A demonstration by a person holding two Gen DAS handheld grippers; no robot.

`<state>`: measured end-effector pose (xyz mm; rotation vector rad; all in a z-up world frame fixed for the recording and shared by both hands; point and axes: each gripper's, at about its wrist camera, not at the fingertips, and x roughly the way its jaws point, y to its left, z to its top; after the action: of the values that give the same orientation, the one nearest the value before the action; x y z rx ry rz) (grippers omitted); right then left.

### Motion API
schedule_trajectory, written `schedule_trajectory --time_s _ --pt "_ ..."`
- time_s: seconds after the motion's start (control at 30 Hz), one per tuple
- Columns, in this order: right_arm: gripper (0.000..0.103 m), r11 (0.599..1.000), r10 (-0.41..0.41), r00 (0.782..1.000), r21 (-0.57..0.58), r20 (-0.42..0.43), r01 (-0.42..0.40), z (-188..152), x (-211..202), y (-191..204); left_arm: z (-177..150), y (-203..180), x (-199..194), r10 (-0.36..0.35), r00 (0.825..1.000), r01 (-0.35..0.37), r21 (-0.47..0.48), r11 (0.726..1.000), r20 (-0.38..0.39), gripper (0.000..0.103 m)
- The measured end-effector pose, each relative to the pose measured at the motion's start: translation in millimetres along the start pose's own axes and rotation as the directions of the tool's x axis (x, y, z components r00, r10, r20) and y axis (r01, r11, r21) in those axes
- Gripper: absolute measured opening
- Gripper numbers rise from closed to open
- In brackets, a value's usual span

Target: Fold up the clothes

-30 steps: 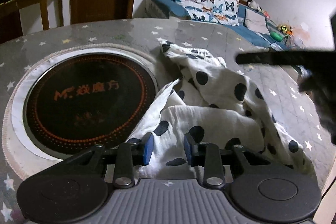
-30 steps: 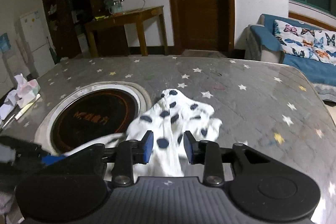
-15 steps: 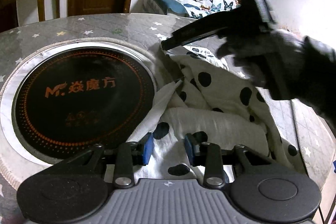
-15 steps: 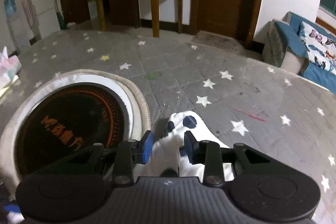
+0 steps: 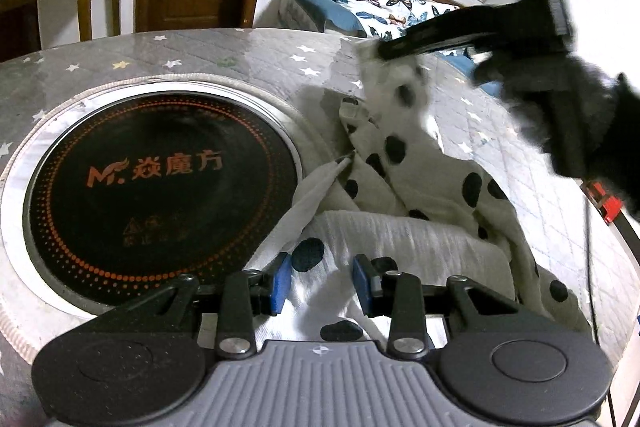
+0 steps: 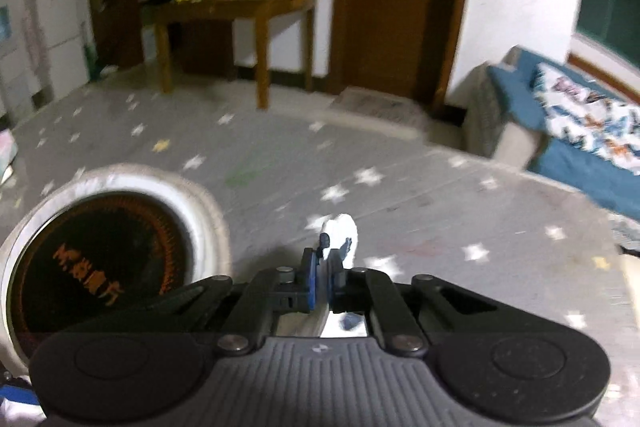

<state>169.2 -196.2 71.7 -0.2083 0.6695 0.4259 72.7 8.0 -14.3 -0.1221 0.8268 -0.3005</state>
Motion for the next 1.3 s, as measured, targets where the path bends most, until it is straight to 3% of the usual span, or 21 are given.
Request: schedule_trajectory --time_s 0.23,0.33,0.57,0.73,0.9,0.97,1.03,1.2,1.3 --pt "0.004 0.985 -0.158 0.986 0.084 0.055 0.154 -14 -58 -59 -2 -2 0 0.011 1.000 -0.011 0.007 1.000 0.007 0.038" --pt "0.004 0.963 -0.245 0.968 0.132 0.052 0.236 -32 -80 -87 -2 -2 0 0.013 1.000 -0.013 0.006 1.000 0.010 0.038" --pt "0.009 0.881 -0.385 0.918 0.258 -0.096 0.397 -95 -100 -148 -5 -7 -1 0.028 0.999 -0.028 0.022 0.999 0.016 0.040" --pt "0.015 0.836 -0.406 0.894 0.318 -0.189 0.447 -137 -110 -162 -5 -8 -6 0.042 0.999 -0.042 0.023 0.999 0.013 0.041" --pt "0.026 0.838 -0.402 0.903 0.337 -0.154 0.430 -138 -128 -155 -5 -16 -29 0.021 0.998 -0.024 0.036 0.999 0.063 0.041" --pt "0.028 0.845 -0.394 0.910 0.336 -0.132 0.415 -135 -133 -151 -6 -24 -42 -0.017 0.996 0.011 0.062 0.998 0.085 0.041" --pt "0.035 0.857 -0.380 0.918 0.332 -0.113 0.395 -132 -137 -144 -9 -36 -51 -0.071 0.993 0.062 0.101 0.993 0.089 0.041" --pt "0.040 0.881 -0.341 0.937 0.323 -0.072 0.345 -126 -141 -127 -23 -74 -56 -0.239 0.971 0.232 0.186 0.955 0.020 0.046" --pt "0.041 0.897 -0.307 0.950 0.314 -0.059 0.310 -122 -139 -118 -35 -100 -51 -0.300 0.953 0.300 0.237 0.924 -0.039 0.047"
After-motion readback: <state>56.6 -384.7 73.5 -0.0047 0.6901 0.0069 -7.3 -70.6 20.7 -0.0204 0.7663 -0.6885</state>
